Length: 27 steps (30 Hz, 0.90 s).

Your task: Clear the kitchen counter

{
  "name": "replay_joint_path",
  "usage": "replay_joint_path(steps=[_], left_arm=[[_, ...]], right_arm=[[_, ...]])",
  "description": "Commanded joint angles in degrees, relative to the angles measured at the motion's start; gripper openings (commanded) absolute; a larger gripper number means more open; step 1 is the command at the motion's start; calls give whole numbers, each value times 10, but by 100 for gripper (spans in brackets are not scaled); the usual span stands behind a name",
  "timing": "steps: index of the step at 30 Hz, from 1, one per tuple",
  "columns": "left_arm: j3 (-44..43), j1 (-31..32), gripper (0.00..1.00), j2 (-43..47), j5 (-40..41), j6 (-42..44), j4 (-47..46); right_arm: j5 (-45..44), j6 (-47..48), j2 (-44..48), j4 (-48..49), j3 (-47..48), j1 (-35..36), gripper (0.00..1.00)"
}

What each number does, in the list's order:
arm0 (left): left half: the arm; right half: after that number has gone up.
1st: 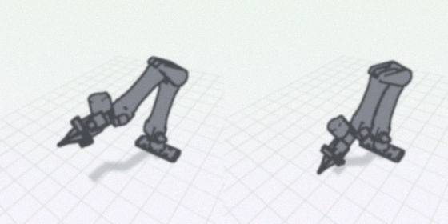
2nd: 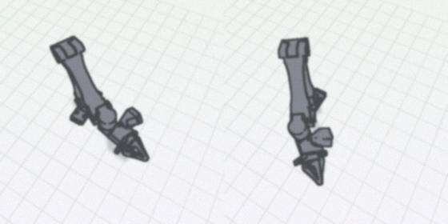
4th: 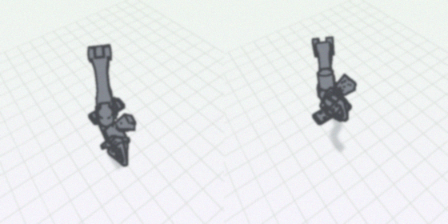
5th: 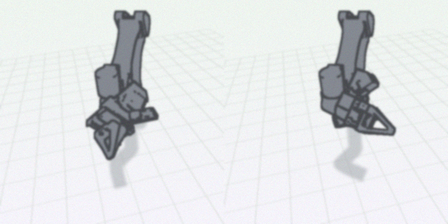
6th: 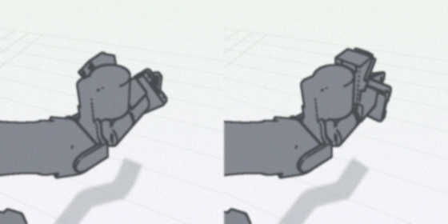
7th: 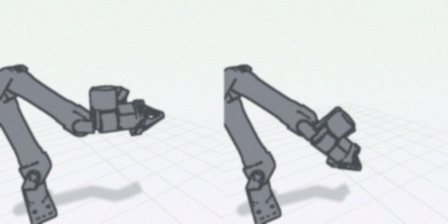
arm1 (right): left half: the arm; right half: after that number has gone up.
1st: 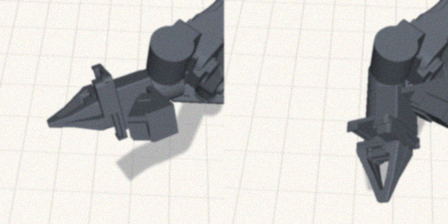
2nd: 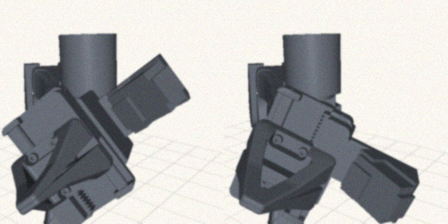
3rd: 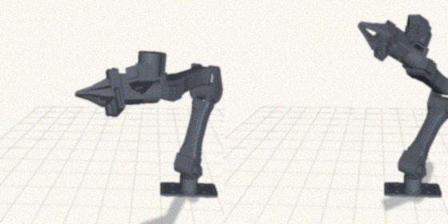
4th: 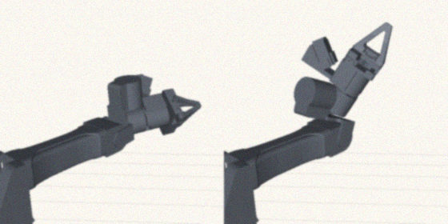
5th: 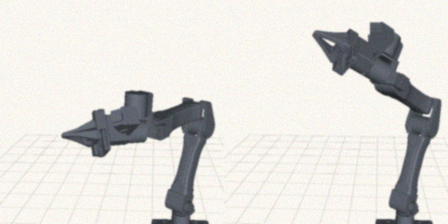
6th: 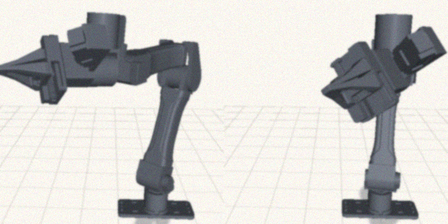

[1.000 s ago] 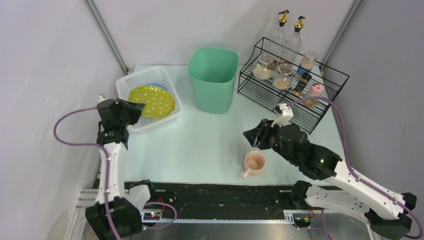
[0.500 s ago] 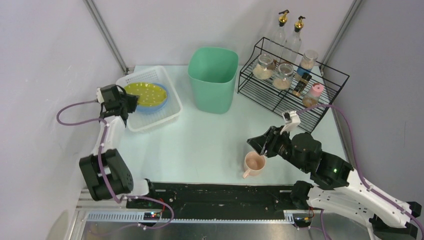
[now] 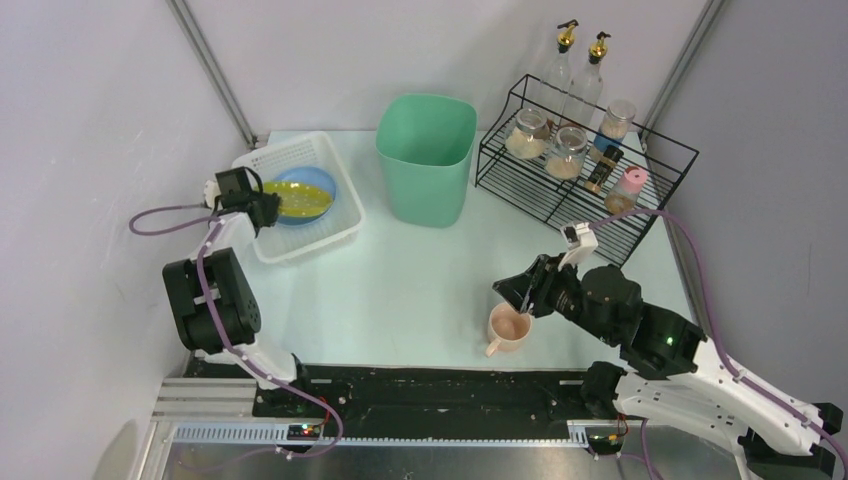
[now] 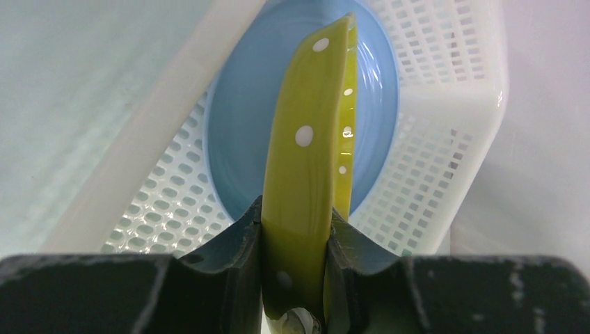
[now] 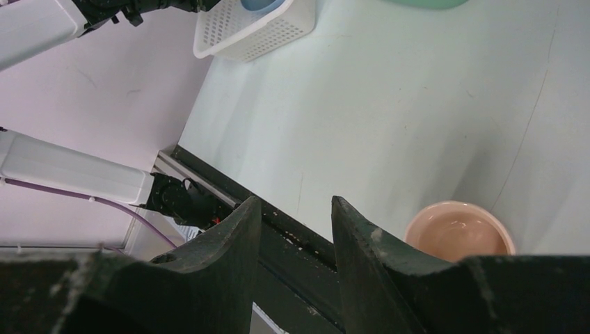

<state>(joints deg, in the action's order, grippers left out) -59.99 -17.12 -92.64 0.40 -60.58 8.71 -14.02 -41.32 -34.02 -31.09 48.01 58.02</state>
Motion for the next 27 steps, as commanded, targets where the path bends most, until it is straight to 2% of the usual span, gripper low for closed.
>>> replay_joint_path(steps=[1,7,9,12,14,18,25,26,27], left_arm=[[-64,2,0,-6,16,-22,-84],[-79,4,2,-44,11,-8,-84],[-75,4,16,-55,5,-3,-84],[-64,4,50,-65,1,0,-84],[-56,4,62,-73,-11,3,-84],[-53,3,69,-77,-41,12,-65],[-98,4,77,-83,-78,51,50],[-108,4,79,-86,-89,51,58],[-113,6,88,-88,-94,52,72]], right_arm=[[9,10,-8,13,0,3,46],[11,10,-21,15,-1,4,46],[12,7,-22,18,-3,4,46],[11,4,-21,19,-5,5,46],[10,3,-22,19,-6,5,46],[10,-1,-22,18,-6,6,46],[7,-8,-23,19,-6,14,46],[7,-9,-22,21,-7,15,46],[7,-11,-23,21,-7,17,46]])
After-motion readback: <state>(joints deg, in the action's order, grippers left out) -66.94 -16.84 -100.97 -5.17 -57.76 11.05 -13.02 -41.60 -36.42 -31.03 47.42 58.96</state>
